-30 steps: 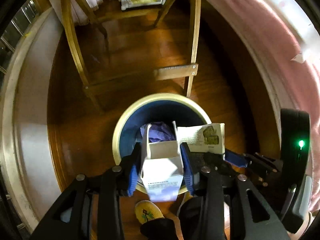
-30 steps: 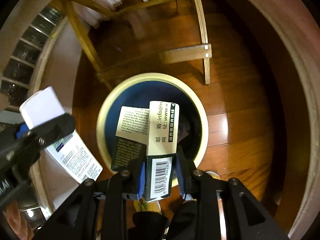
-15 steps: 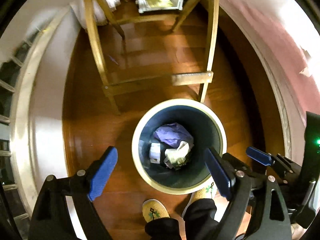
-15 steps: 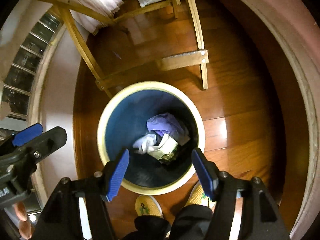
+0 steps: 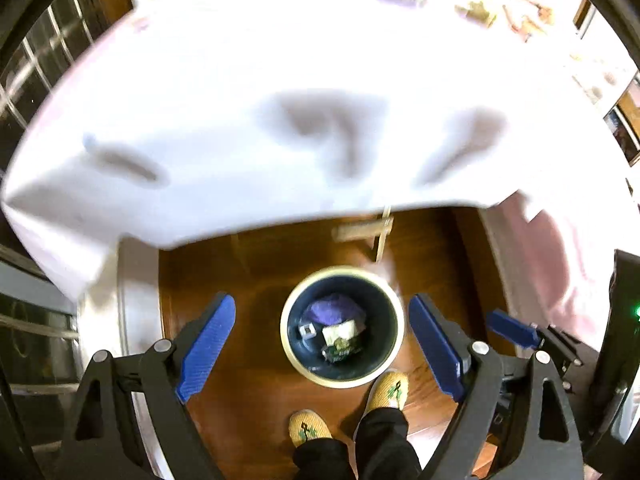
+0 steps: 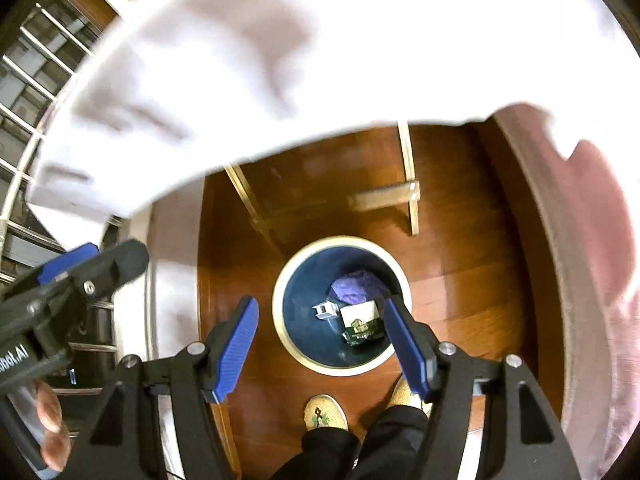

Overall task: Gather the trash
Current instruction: 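Raise both open tools from the bin back toward the table, then grasp the crumpled white paper with the left tool while the right tool grasps the yellow paper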

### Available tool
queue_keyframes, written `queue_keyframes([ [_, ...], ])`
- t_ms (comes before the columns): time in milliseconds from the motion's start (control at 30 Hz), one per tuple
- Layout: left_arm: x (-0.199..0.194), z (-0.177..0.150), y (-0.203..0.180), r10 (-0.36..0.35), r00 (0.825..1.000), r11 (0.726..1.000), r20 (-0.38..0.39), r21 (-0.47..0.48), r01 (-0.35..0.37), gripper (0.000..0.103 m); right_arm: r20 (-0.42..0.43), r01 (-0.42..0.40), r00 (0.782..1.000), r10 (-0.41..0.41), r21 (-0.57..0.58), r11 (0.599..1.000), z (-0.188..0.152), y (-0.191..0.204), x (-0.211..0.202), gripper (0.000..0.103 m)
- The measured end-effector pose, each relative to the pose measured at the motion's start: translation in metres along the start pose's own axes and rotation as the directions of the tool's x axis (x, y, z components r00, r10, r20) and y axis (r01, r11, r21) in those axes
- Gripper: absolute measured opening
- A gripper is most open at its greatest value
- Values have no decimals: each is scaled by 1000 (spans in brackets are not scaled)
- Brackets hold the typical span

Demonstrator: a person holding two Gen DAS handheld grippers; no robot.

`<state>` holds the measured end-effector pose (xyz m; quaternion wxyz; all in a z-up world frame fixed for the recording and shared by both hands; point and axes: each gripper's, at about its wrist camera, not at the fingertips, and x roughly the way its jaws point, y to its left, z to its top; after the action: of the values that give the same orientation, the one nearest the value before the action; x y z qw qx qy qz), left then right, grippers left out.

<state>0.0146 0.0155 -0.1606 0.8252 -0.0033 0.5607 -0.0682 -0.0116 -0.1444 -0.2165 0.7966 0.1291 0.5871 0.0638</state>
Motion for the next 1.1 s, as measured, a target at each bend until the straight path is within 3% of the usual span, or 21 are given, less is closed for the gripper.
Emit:
queue_keyframes([
  [267,-107,47,-4,-39,993,999,107,0,39,87,105,-1,994,1,0,1000,26,23,-105,66],
  [500,-163,71,-20,-75,982,996,176,70,63,87,242,36,969,-36,4,999,51,32,-184,66],
  [900,-185,132,-39,-124,971,991,202,66,113,87,357,142,927,-114,-53,989,110,36,-234,66],
  [1100,-155,174,-53,-86,978,996,188,39,80,87,339,151,934,-115,-80,985,162,13,-215,66],
])
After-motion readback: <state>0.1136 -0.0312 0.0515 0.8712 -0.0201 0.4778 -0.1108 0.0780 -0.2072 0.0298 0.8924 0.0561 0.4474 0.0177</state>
